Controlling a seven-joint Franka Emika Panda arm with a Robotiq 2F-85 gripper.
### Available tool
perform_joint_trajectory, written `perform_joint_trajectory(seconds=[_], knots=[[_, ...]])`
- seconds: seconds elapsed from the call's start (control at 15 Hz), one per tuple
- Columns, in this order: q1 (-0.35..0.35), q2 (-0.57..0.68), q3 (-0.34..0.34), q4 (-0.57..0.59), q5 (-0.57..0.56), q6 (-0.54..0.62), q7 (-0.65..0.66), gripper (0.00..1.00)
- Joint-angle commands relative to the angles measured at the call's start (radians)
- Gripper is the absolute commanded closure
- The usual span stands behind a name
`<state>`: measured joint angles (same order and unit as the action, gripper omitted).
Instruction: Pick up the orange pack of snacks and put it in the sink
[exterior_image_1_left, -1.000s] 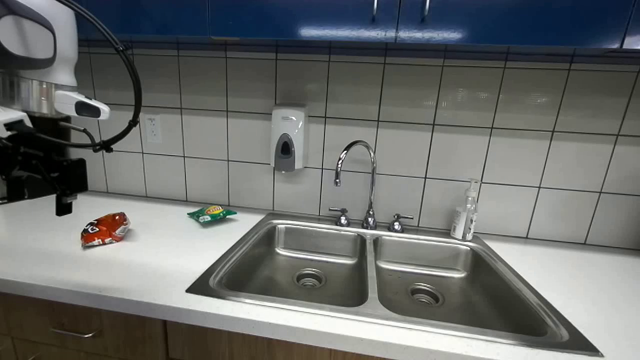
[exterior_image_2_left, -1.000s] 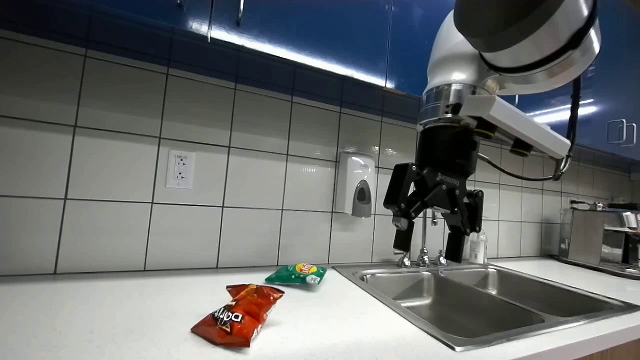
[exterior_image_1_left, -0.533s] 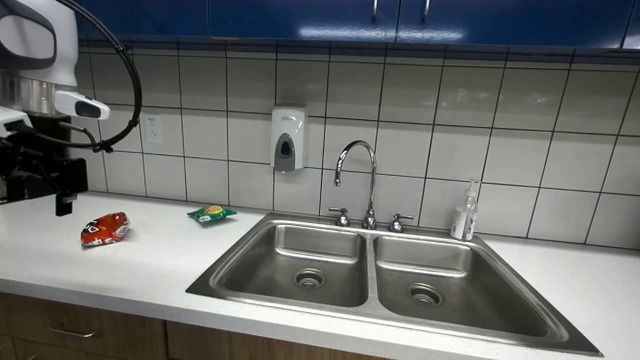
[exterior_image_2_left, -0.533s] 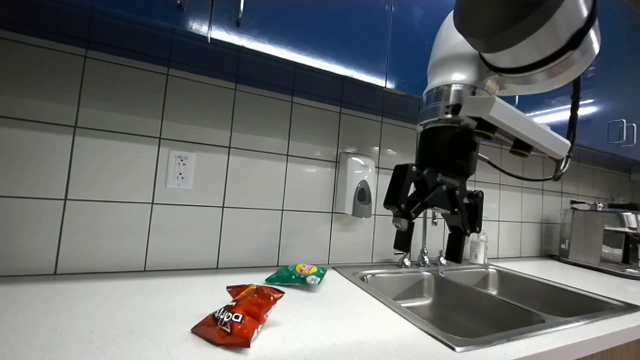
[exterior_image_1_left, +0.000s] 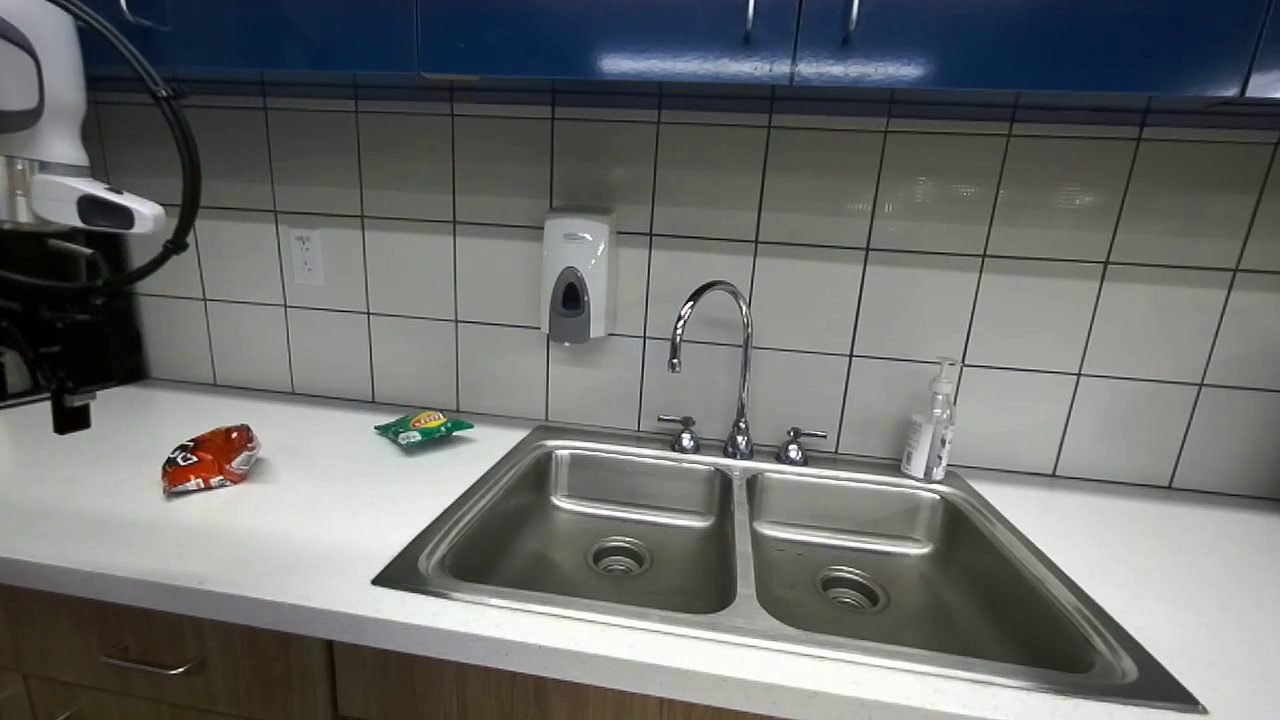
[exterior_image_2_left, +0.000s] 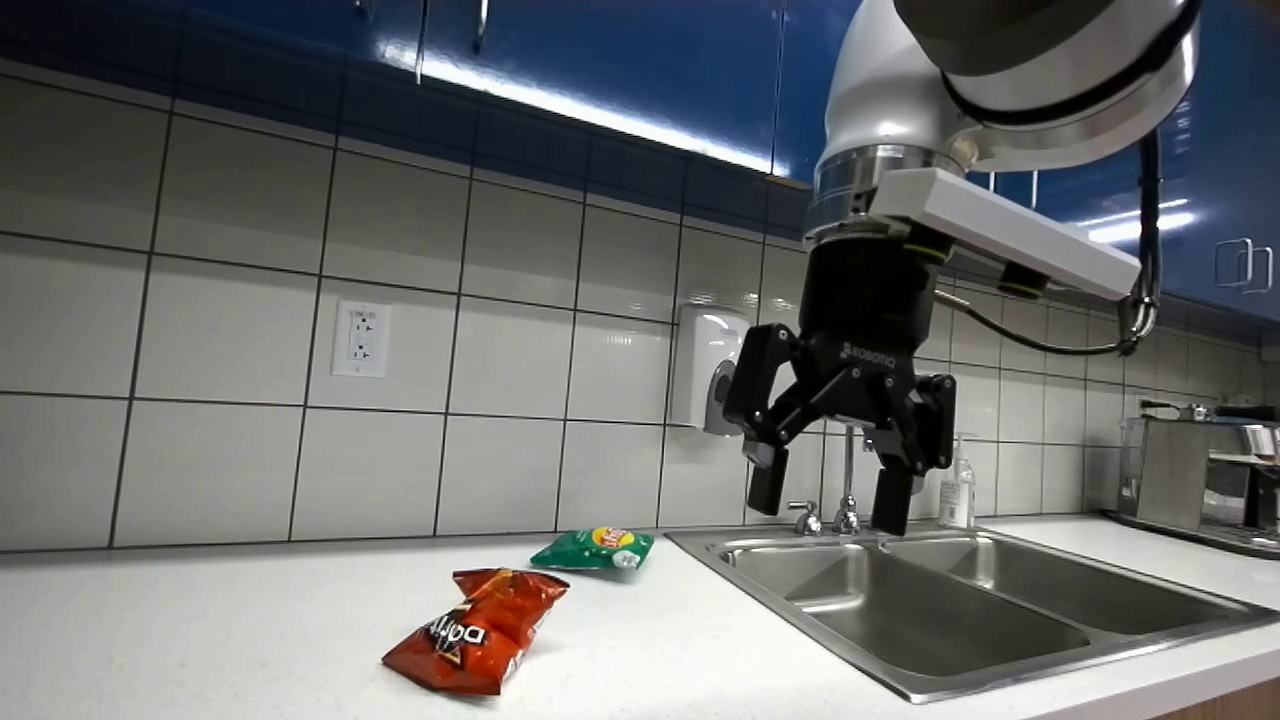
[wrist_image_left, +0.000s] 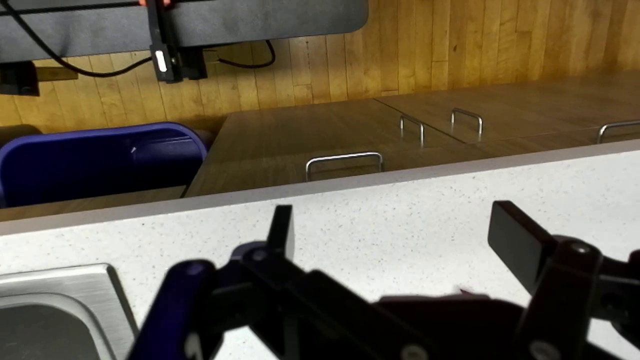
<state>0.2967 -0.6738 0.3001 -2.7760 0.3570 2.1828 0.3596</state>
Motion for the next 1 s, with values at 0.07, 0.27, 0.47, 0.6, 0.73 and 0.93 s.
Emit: perform_joint_trajectory(seconds=[0.07,0.27,0.47,0.6,0.73,0.93], knots=[[0.019,0.036,0.104,0.005,0.034,0.091,0.155,0.0],[0.011,0.086,0.157,0.006,0.018,0.182,0.237,0.0],[-0.003,0.163,0.202,0.018,-0.015,0.309,0.312,0.0],[-0.02,0.22,0.227,0.03,-0.06,0.384,0.359,0.0],[-0.04,0.277,0.24,0.041,-0.111,0.451,0.404,0.0],[-0.082,0.36,0.257,0.07,-0.213,0.518,0.477,0.0]])
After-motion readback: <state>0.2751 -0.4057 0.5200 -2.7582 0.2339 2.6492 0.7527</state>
